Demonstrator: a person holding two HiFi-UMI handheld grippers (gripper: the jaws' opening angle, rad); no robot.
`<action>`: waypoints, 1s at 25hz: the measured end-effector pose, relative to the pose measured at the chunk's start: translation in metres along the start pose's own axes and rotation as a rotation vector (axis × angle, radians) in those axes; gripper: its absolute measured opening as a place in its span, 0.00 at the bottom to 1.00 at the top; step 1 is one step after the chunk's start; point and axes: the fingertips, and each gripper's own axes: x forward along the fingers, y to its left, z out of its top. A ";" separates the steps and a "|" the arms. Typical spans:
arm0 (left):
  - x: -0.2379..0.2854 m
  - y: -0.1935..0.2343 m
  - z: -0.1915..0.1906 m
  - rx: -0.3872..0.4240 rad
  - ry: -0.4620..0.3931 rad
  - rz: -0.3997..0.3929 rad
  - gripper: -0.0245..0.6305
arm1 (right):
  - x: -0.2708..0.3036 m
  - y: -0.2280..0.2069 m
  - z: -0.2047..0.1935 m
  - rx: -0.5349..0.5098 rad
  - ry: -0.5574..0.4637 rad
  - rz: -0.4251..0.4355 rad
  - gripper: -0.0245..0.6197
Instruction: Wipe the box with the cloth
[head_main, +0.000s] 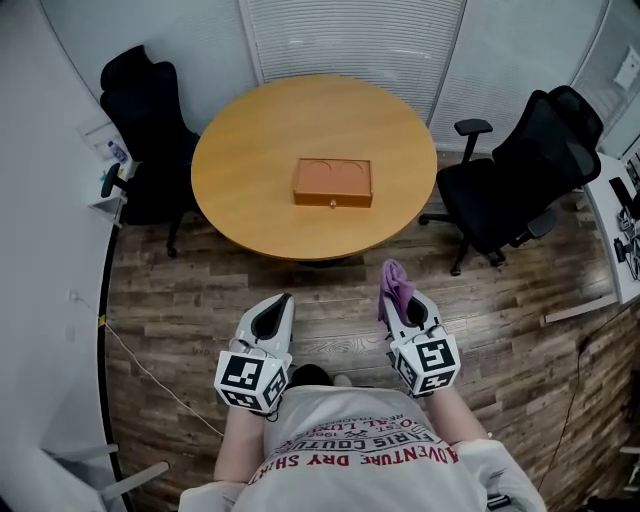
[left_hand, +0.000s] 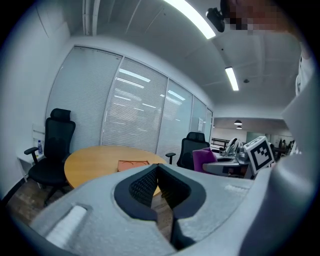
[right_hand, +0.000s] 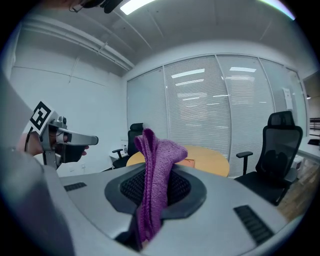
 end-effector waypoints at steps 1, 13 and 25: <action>0.007 0.003 0.000 -0.001 0.006 0.003 0.05 | 0.005 -0.004 -0.001 0.002 0.006 0.000 0.15; 0.088 0.061 0.016 0.051 0.012 -0.076 0.05 | 0.095 -0.032 0.002 0.006 0.048 -0.046 0.15; 0.185 0.184 0.067 0.028 -0.022 -0.150 0.05 | 0.230 -0.044 0.049 0.010 0.059 -0.123 0.15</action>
